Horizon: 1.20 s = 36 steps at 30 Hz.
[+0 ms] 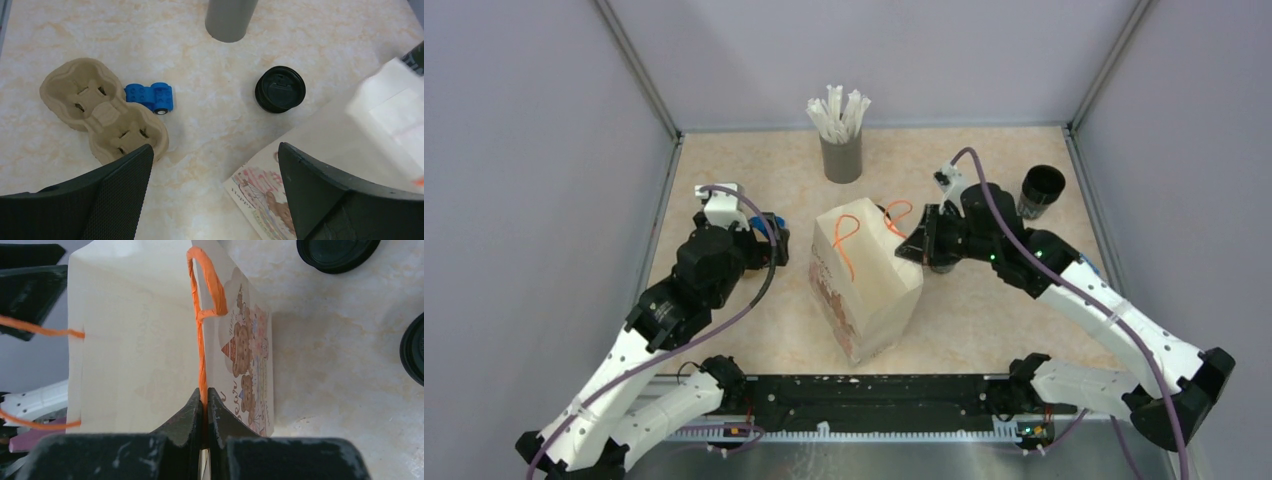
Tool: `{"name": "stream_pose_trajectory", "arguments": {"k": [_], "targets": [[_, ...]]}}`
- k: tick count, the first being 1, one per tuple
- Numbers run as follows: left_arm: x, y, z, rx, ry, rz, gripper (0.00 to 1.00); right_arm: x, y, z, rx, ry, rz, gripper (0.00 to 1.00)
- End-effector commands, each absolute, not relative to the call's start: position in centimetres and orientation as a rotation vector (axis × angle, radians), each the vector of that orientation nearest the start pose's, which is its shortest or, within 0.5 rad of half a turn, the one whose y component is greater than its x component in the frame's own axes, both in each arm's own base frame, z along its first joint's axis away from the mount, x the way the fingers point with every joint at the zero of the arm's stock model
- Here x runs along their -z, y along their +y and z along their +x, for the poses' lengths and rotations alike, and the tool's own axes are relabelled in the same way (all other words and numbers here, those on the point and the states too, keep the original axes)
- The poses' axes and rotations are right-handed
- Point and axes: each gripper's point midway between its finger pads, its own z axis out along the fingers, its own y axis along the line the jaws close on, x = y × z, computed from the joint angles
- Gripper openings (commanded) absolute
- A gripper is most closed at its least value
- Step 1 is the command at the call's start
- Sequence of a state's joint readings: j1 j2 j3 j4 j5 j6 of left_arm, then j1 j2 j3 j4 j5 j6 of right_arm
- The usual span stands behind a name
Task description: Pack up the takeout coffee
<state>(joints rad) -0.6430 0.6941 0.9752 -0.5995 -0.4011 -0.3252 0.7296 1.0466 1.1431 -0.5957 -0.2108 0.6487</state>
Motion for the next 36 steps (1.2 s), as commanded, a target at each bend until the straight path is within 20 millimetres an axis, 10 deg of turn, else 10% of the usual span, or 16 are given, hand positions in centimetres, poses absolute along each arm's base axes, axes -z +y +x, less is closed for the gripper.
{"name": "stream_pose_trajectory", "arguments": {"k": [1,5,15,26,36], "targets": [[-33.5,-9.5,23.6,0.362,1.741,-0.142,0.99,-27.2,27.1,21.8,-1.013,2.154,-0.161,0.0],[-35.6,-9.6,23.4,0.398,1.686,-0.14,0.99,-26.3,27.4,22.6,-0.986,2.149,-0.099,0.0],[-33.8,-9.4,25.2,0.278,1.742,-0.155,0.99,-26.9,29.0,23.5,-1.026,2.101,-0.021,0.01],[-34.3,-10.7,25.0,0.351,1.766,-0.13,0.99,-30.3,27.8,23.4,-0.966,2.066,-0.041,0.41],[-33.1,-10.6,24.0,0.357,1.821,-0.112,0.99,-32.3,27.2,22.3,-0.977,2.044,-0.11,0.49]]}}
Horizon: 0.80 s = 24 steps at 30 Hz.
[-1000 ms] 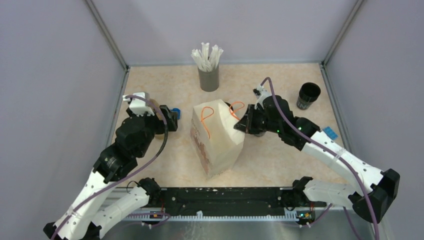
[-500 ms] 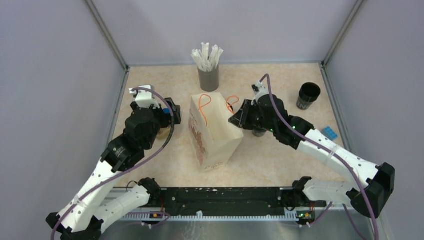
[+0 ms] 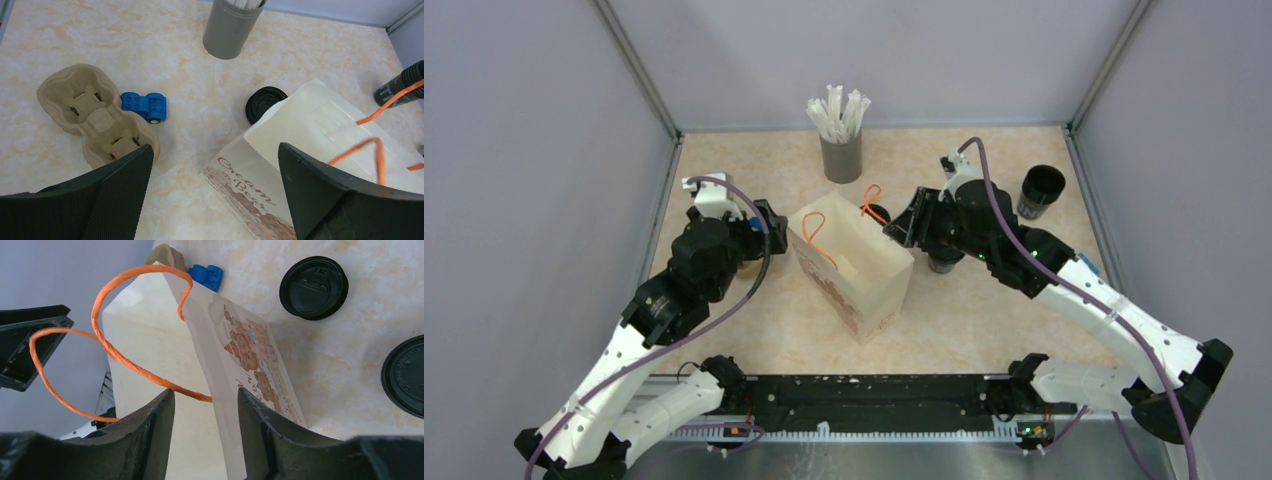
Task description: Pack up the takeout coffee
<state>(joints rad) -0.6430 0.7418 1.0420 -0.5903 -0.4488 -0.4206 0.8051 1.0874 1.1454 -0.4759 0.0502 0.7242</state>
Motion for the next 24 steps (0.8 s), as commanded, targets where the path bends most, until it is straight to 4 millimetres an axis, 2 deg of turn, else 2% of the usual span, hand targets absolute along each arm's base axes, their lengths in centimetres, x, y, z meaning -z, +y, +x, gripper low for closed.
{"name": "stream_pose_trajectory", "arguments": {"k": [1,7,11,16,18,22,24], "targets": [[-32.9,-10.6,23.9,0.358,1.828,-0.112,0.99,-32.4,27.3,22.2,-0.989,2.037,-0.119,0.51],[-30.7,-10.9,22.9,0.393,1.885,-0.103,0.95,-33.2,27.9,20.9,-1.042,1.996,-0.253,0.52],[-31.1,-11.0,22.7,0.417,1.868,-0.101,0.93,-33.7,26.8,20.2,-0.999,1.936,-0.35,0.55],[-31.3,-10.3,25.4,0.259,1.846,-0.113,0.99,-33.7,23.7,20.4,-0.838,1.859,-0.382,0.58],[-31.1,-9.2,26.7,0.156,1.823,-0.169,0.99,-33.2,22.0,21.1,-0.729,1.862,-0.349,0.6],[-31.7,-8.0,29.2,0.065,1.775,-0.258,0.99,-31.2,20.5,21.5,-0.609,1.846,-0.402,0.71],[-31.2,-7.6,30.6,0.03,1.797,-0.301,0.99,-30.2,20.0,21.5,-0.601,1.839,-0.376,0.79]]}}
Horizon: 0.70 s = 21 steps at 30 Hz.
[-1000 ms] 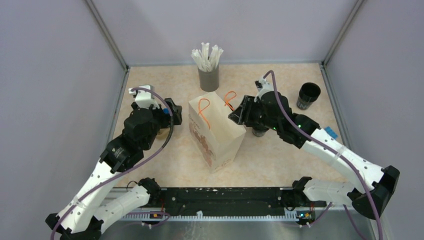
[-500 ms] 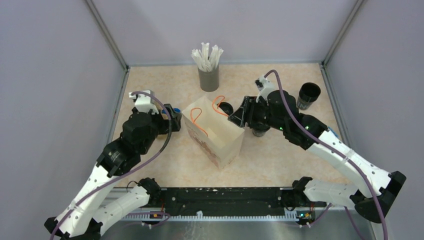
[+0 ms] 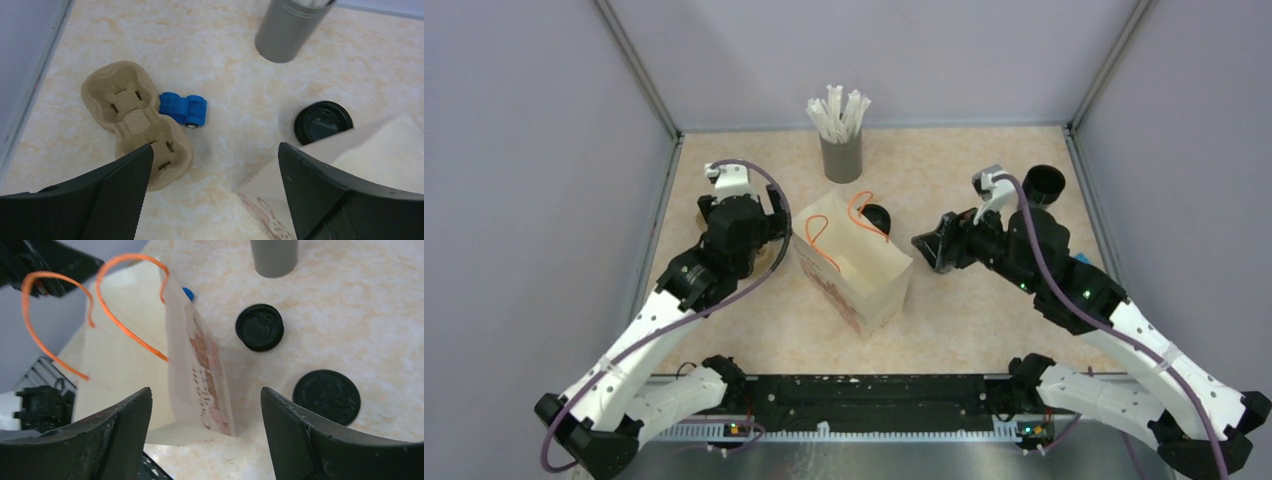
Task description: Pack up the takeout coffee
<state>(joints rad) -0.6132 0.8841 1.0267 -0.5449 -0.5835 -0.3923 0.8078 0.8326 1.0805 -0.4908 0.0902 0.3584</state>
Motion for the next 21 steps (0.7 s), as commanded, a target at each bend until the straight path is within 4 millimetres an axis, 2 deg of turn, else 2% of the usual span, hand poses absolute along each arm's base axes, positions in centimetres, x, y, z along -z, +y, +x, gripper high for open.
{"name": "stream_pose_trajectory", "arguments": {"k": [1,2,4,7,9,13,15,21], "targets": [[-31.1,-7.6,31.2,0.036,1.804,-0.307,0.99,-29.8,20.0,21.2,-0.624,1.837,-0.365,0.84],[-30.8,-7.8,31.9,0.047,1.816,-0.306,0.99,-29.4,20.1,20.8,-0.652,1.843,-0.353,0.9],[-29.4,-7.4,33.2,0.031,1.86,-0.353,0.97,-29.1,20.2,19.9,-0.704,1.855,-0.355,0.91],[-25.6,-4.8,34.4,-0.067,2.015,-0.507,0.9,-29.5,20.0,18.7,-0.765,1.877,-0.321,0.92],[-23.3,-2.8,34.2,-0.117,2.115,-0.638,0.86,-30.8,19.5,18.0,-0.798,1.892,-0.277,0.92],[-20.9,-1.7,34.4,-0.075,2.205,-0.73,0.78,-33.2,18.0,16.6,-0.806,1.94,-0.227,0.9],[-19.6,-0.7,34.0,-0.099,2.227,-0.79,0.76,-33.6,17.4,16.0,-0.788,1.976,-0.229,0.9],[-15.9,-0.3,33.5,-0.064,2.278,-0.822,0.66,-34.2,17.1,15.8,-0.772,1.982,-0.254,0.88]]}}
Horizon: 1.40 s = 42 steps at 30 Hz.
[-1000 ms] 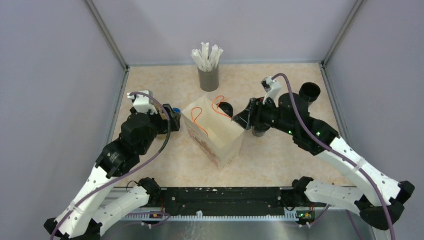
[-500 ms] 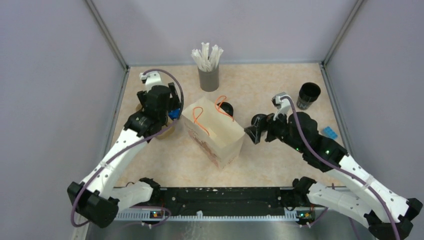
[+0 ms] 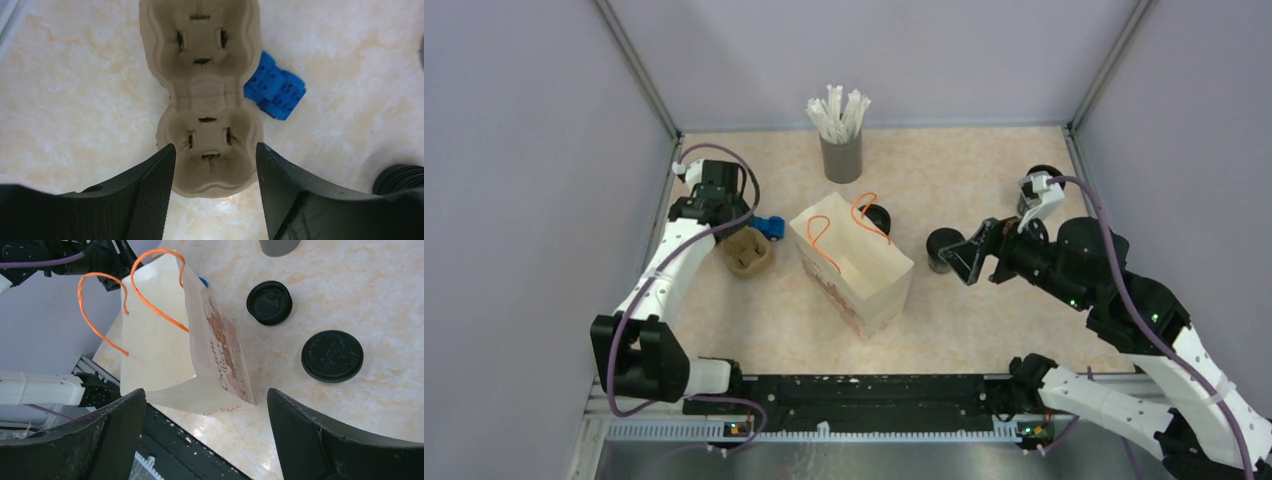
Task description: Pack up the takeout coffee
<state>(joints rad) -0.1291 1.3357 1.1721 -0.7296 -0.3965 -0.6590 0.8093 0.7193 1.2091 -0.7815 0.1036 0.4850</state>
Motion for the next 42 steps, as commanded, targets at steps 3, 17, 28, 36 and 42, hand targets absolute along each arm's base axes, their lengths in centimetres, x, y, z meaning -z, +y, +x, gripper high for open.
{"name": "stream_pose_trajectory", "arguments": {"k": [3,17,28,36,42], "targets": [[-14.6,0.5,33.6,-0.094,2.296,-0.831,0.61,-35.2,17.3,16.2,-0.767,1.961,-0.265,0.88],[-12.5,2.3,37.4,-0.203,2.353,-0.781,0.55,-35.1,18.2,18.3,-0.651,1.953,-0.361,0.88],[-11.1,2.9,38.5,-0.204,2.365,-0.727,0.54,-34.1,18.1,19.0,-0.594,1.964,-0.382,0.88],[-10.8,2.6,39.1,-0.191,2.412,-0.695,0.38,-33.8,18.4,19.3,-0.591,1.97,-0.376,0.88],[-10.9,2.5,38.5,-0.195,2.447,-0.705,0.44,-34.1,18.4,19.5,-0.588,1.962,-0.368,0.88]]}}
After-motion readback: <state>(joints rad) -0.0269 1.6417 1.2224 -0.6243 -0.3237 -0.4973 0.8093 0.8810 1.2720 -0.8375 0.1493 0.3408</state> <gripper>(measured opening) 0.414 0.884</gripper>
